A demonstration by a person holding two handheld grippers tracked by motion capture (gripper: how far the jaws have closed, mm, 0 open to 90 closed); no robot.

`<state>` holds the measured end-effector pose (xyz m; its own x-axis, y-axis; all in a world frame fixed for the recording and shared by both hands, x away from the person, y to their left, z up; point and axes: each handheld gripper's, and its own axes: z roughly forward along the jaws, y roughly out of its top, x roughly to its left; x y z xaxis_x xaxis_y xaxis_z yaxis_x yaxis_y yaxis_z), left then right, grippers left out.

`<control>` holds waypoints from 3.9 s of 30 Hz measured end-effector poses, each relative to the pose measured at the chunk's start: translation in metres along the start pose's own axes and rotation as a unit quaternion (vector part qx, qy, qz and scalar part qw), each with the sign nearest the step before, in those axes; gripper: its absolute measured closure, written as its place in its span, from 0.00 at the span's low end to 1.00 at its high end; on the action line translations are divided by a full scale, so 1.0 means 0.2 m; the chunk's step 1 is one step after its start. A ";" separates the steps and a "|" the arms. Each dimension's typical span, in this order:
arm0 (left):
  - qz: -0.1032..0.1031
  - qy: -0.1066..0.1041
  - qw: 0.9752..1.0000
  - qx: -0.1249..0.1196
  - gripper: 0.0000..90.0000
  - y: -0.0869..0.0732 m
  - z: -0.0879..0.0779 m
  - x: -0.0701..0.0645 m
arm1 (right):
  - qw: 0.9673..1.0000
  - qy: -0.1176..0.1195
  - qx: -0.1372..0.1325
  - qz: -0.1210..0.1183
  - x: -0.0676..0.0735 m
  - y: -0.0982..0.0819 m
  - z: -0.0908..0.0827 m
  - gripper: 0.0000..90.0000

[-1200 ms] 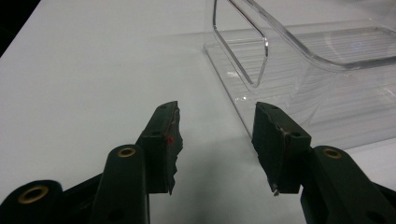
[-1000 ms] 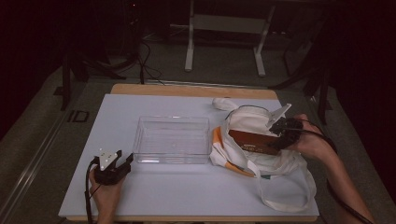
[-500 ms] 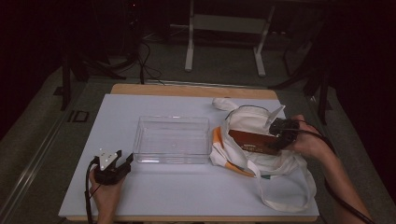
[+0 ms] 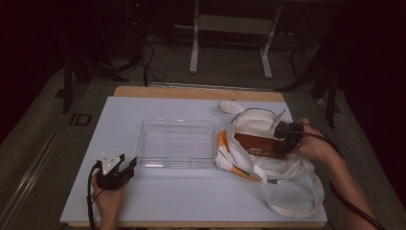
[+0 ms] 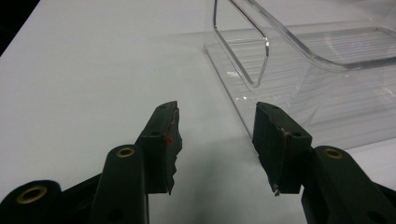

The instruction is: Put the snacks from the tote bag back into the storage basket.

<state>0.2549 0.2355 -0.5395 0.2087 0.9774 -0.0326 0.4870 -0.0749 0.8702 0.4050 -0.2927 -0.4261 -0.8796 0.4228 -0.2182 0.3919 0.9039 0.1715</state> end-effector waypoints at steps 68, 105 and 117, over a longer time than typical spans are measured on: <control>-0.002 -0.001 1.000 0.000 0.57 0.00 0.00 0.00 | 0.993 0.089 0.071 -0.026 -0.03 0.02 0.24 0.46; -0.002 0.000 1.000 -0.001 0.57 0.00 0.00 0.00 | 0.994 0.096 0.047 -0.017 -0.04 -0.06 0.12 0.47; -0.003 0.000 1.000 -0.001 0.57 0.00 0.00 0.00 | 0.995 0.094 0.022 -0.014 -0.05 -0.07 0.06 0.47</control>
<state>0.2549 0.2356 -0.5395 0.2065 0.9777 -0.0372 0.4862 -0.0695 0.8711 0.4118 -0.3083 -0.4387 -0.9240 0.3807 -0.0374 0.3737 0.9192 0.1241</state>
